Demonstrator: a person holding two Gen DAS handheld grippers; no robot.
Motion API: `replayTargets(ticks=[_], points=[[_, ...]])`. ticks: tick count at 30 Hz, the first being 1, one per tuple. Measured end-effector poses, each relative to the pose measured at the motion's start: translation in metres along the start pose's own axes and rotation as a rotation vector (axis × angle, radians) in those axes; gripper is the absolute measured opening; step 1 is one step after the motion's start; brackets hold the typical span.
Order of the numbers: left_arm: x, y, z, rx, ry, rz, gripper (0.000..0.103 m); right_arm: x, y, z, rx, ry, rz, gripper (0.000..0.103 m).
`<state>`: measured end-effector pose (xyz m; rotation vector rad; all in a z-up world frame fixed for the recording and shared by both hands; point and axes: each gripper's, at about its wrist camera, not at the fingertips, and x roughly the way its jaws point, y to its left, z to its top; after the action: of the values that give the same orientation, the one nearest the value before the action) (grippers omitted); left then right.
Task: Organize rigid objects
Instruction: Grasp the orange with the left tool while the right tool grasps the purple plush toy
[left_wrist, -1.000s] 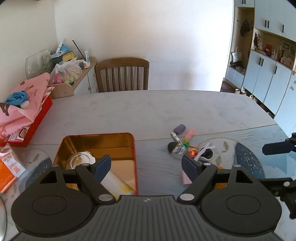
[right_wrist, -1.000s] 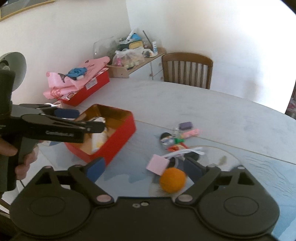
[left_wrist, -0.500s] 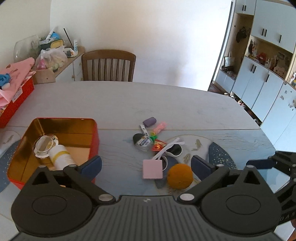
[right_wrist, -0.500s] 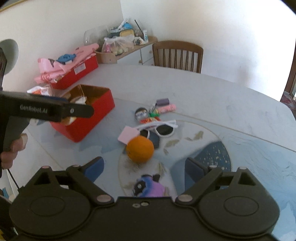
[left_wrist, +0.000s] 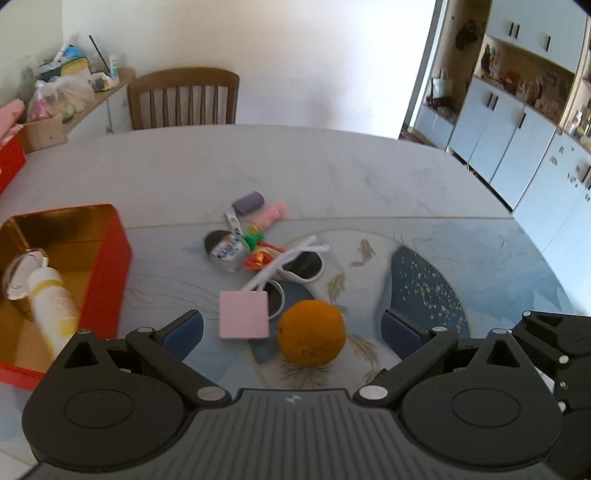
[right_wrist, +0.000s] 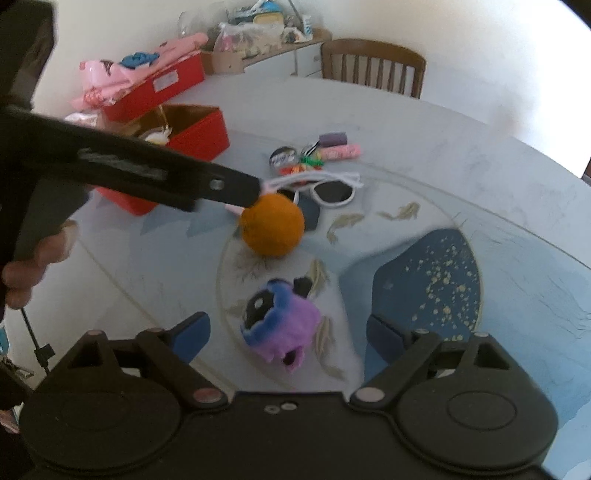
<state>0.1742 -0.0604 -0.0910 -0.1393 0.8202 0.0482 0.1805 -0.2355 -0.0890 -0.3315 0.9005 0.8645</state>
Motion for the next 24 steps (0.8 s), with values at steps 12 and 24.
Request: replayTargets(ticks=[12, 24], points=[[0.039, -0.016, -0.005, 0.041, 0.030, -0.021, 0.103, 0.015, 0.000, -0.004, -0.056, 0.035, 0.017, 0.084], [0.054, -0.025, -0.005, 0.105, 0.052, -0.019, 0.091, 0.026, 0.004, -0.004, -0.104, 0.042, 0.018, 0.070]])
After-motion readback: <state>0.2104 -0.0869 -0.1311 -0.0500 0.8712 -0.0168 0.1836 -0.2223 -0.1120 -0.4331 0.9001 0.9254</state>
